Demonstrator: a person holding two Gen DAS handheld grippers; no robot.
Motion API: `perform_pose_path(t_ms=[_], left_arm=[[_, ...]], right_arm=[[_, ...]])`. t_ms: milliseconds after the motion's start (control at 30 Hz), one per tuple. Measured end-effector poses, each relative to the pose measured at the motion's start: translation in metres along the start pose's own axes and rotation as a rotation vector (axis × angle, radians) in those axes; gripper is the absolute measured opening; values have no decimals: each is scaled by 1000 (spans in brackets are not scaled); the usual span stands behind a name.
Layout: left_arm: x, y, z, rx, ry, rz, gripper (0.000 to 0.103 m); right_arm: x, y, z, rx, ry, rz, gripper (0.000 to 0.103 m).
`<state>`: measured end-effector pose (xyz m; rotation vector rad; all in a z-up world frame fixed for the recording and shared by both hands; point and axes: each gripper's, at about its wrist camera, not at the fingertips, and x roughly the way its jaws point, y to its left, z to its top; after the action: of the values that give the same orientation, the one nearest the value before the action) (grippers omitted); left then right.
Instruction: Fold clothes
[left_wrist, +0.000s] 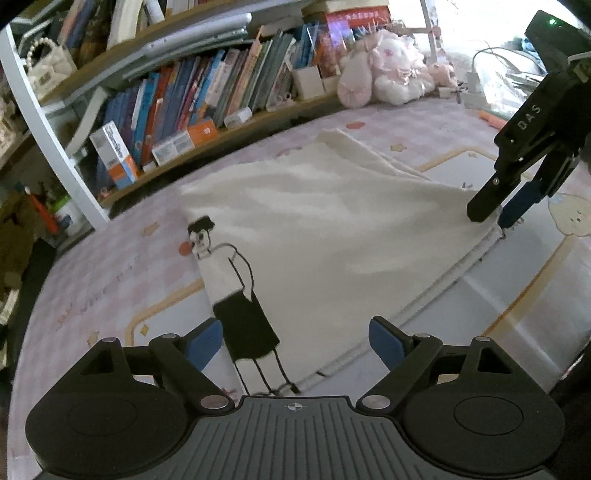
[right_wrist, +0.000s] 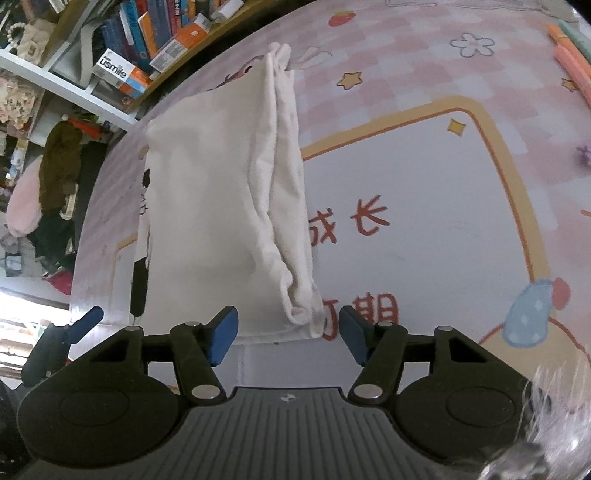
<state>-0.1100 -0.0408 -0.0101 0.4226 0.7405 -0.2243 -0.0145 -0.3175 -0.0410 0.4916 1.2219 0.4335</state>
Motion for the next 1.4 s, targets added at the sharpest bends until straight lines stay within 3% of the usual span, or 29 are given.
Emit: perform_pose_path(t_ms=[100, 233, 300, 567, 867, 1267, 1400], left_arm=[[-1, -2, -2, 33, -41, 13, 89], [4, -7, -5, 65, -30, -8, 89], [6, -9, -6, 73, -22, -13, 89], [9, -15, -9, 101, -38, -31, 89], [21, -24, -10, 148, -35, -10, 92], [32, -22, -9, 182, -32, 115, 93], [31, -16, -12, 205, -31, 120, 93]], right_arm=[[5, 0, 2, 14, 9, -6, 31], [8, -4, 3, 45, 20, 5, 13], [6, -6, 5, 69, 18, 33, 11], [-29, 20, 22, 76, -78, 233, 10], [-41, 46, 36, 61, -116, 312, 9], [-46, 42, 34, 44, -119, 268, 9], [-41, 32, 29, 45, -106, 218, 9]])
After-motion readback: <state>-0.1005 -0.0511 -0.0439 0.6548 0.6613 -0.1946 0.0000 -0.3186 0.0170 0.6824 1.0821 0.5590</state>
